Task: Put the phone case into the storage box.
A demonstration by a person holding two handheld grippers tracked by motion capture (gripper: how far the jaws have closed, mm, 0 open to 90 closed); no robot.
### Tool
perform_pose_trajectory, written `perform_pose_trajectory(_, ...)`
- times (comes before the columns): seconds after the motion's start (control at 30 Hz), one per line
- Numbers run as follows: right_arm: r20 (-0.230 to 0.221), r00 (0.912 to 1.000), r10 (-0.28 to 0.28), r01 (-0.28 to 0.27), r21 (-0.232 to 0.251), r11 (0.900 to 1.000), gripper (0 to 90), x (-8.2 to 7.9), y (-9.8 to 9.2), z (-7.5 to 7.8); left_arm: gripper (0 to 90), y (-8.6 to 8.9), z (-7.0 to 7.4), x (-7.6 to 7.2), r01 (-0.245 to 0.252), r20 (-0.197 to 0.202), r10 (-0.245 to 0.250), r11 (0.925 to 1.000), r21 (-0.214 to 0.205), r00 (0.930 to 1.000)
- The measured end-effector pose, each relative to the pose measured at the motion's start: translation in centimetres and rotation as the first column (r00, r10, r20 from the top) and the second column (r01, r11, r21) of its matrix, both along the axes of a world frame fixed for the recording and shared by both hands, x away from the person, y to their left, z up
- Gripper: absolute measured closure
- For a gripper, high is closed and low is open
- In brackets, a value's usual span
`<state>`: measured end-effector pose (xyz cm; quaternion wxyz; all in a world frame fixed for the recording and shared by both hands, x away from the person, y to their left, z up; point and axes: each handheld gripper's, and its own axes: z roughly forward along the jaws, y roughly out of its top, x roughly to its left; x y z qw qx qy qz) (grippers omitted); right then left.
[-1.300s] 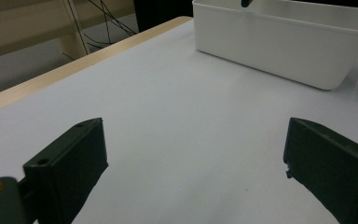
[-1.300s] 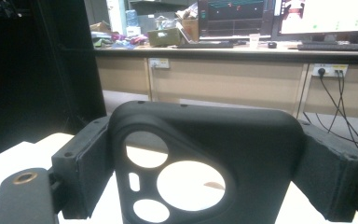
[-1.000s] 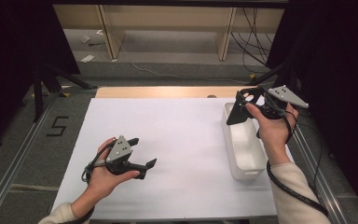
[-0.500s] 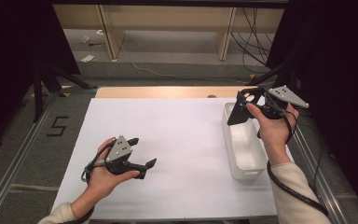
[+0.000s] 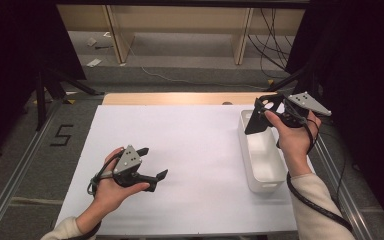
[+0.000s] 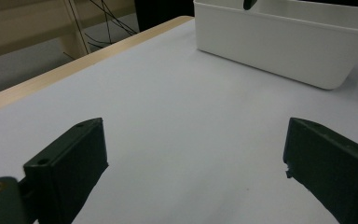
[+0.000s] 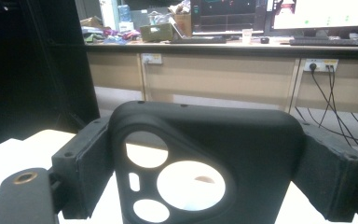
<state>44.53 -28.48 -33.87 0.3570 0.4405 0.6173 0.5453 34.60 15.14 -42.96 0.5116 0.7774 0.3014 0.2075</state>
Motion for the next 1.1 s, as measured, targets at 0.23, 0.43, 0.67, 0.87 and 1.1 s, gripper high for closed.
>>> perform_pose_trajectory(0.23, -0.001, 1.0000, -0.002, 0.002, -0.003, 1.0000, 15.4, 0.04, -0.01, -0.05, 5.6, -0.06, -0.02, -0.03, -0.001, -0.003, 0.001, 1.0000, -0.003, 1.0000)
perform_pose_trajectory(0.43, 0.000, 1.0000, -0.006, 0.006, -0.006, 1.0000, 15.4, 0.12, -0.10, -0.16, 5.6, -0.04, -0.03, 0.00, -0.002, -0.005, 0.002, 1.0000, -0.003, 1.0000)
perform_pose_trajectory(0.67, -0.004, 0.9999, -0.010, 0.010, -0.008, 0.9999, 15.4, 0.15, -0.19, -0.21, 5.6, -0.03, -0.04, -0.01, -0.001, -0.004, 0.001, 1.0000, -0.003, 1.0000)
perform_pose_trajectory(0.87, -0.003, 0.9999, -0.013, 0.013, -0.010, 0.9999, 15.4, 0.22, -0.27, -0.28, 5.7, -0.04, -0.06, 0.00, -0.001, -0.005, 0.001, 1.0000, -0.003, 1.0000)
perform_pose_trajectory(1.1, -0.007, 0.9998, -0.017, 0.017, -0.010, 0.9998, 15.4, 0.29, -0.40, -0.38, 5.6, -0.07, -0.07, 0.00, -0.001, -0.006, 0.001, 1.0000, -0.002, 1.0000)
